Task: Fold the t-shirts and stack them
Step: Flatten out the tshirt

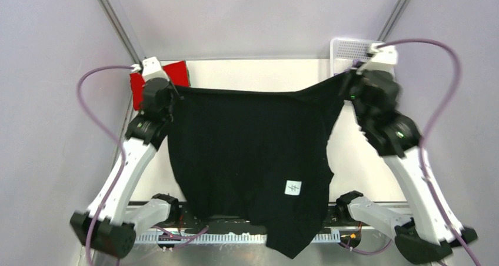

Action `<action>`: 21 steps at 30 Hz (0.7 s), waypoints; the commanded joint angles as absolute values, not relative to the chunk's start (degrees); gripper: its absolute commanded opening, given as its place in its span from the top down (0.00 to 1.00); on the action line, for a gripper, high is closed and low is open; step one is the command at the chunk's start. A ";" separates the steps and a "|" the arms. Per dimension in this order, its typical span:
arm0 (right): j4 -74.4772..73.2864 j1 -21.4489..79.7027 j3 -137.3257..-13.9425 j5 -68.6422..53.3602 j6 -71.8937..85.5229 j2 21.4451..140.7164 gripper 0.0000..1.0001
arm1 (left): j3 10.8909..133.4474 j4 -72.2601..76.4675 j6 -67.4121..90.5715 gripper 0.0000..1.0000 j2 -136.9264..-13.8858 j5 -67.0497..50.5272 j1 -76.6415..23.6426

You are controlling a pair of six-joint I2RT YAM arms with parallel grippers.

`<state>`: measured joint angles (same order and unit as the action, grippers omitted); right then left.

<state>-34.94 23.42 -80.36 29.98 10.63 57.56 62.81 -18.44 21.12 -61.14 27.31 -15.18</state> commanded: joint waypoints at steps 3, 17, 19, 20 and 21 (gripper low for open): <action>-21.65 20.61 -75.20 31.10 16.68 73.43 0.95 | 61.24 -0.61 24.58 1.00 -79.86 21.89 -8.29; -20.05 15.53 -98.24 25.23 21.71 112.09 0.91 | 92.44 -15.94 29.13 0.86 -113.44 18.42 -5.98; -22.10 14.82 -103.07 24.87 22.58 116.61 0.88 | 95.84 -18.33 29.31 0.65 -116.16 19.23 -5.98; -22.79 14.32 -104.62 24.35 22.70 119.33 0.87 | 97.28 -19.32 29.49 0.51 -116.99 19.65 -5.98; -23.13 14.10 -107.59 22.65 22.51 120.48 0.83 | 98.58 -20.40 29.45 0.26 -117.65 20.01 -5.98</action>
<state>-22.52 15.55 -98.06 24.21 20.32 116.20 92.38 -15.33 27.88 -115.59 18.00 -6.57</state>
